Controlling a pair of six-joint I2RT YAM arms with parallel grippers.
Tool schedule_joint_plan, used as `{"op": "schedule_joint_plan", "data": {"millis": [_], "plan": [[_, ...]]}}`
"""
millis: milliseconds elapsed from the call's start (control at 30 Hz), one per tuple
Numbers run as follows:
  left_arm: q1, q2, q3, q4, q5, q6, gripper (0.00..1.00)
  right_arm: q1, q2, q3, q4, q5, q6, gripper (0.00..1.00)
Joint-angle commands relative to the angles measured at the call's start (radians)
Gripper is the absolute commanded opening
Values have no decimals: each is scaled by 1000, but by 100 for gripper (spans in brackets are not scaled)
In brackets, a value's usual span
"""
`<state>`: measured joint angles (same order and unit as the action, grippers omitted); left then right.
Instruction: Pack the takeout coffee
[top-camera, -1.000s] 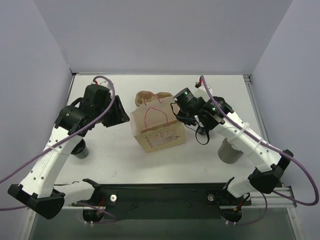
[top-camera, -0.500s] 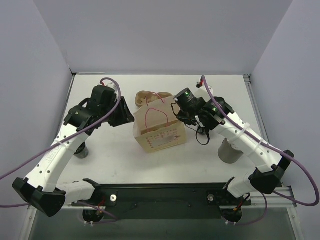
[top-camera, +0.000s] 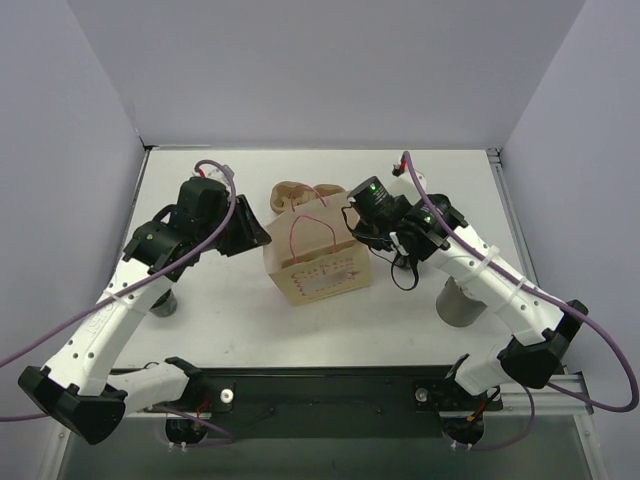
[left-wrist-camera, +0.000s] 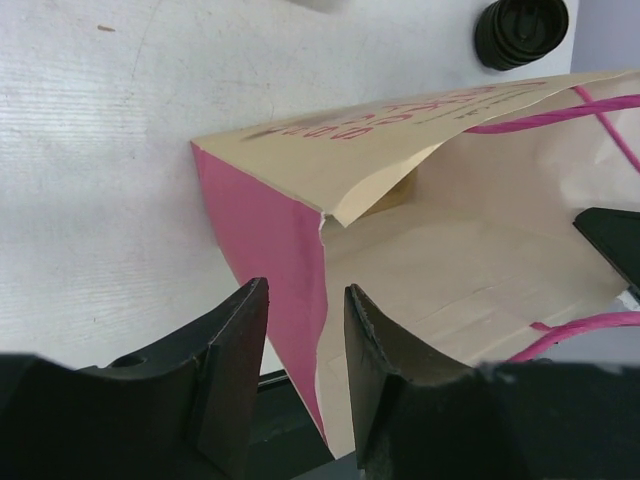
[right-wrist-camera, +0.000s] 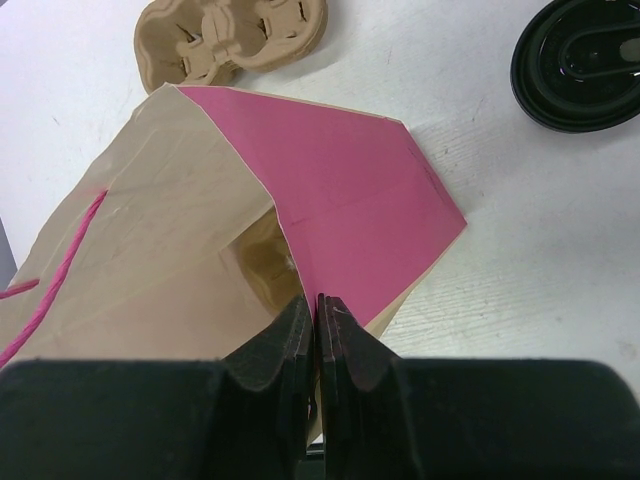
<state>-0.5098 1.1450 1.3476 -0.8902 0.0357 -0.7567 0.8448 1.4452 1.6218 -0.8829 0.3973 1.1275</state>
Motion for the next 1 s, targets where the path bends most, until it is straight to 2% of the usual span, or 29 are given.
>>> {"op": "schedule_joint_plan", "data": {"millis": [0, 133, 233, 267, 400, 467, 567, 633, 667, 833, 967], "plan": [[-6, 13, -22, 65, 30, -3, 46, -4, -23, -8, 9, 34, 23, 8], [-12, 42, -18, 59, 36, 19, 41, -1, -23, -8, 12, 28, 22, 9], [-13, 68, 8, 37, 32, 56, 31, -1, -25, -8, 15, 0, -8, 19], [-13, 82, 22, 10, 27, 89, 22, -1, -22, -2, 19, -15, -46, 26], [-12, 125, 114, -21, 30, 206, 1, -10, -19, 32, 19, -110, -211, 41], [-12, 150, 180, -29, 56, 273, 0, -32, -34, 44, 12, -196, -270, 44], [-13, 138, 188, -9, 78, 312, 0, -41, -98, 59, -2, -209, -339, 48], [-13, 89, 127, 29, 75, 326, 0, -70, -153, 62, -4, -206, -388, 50], [-13, 69, 37, 90, 69, 344, 0, -91, -169, 62, -17, -207, -396, 51], [-19, -40, -99, 248, 134, 396, 0, -323, -200, 26, -65, -246, -545, 53], [-42, -154, -252, 422, 170, 404, 0, -421, -152, 29, -96, -181, -652, 64]]}}
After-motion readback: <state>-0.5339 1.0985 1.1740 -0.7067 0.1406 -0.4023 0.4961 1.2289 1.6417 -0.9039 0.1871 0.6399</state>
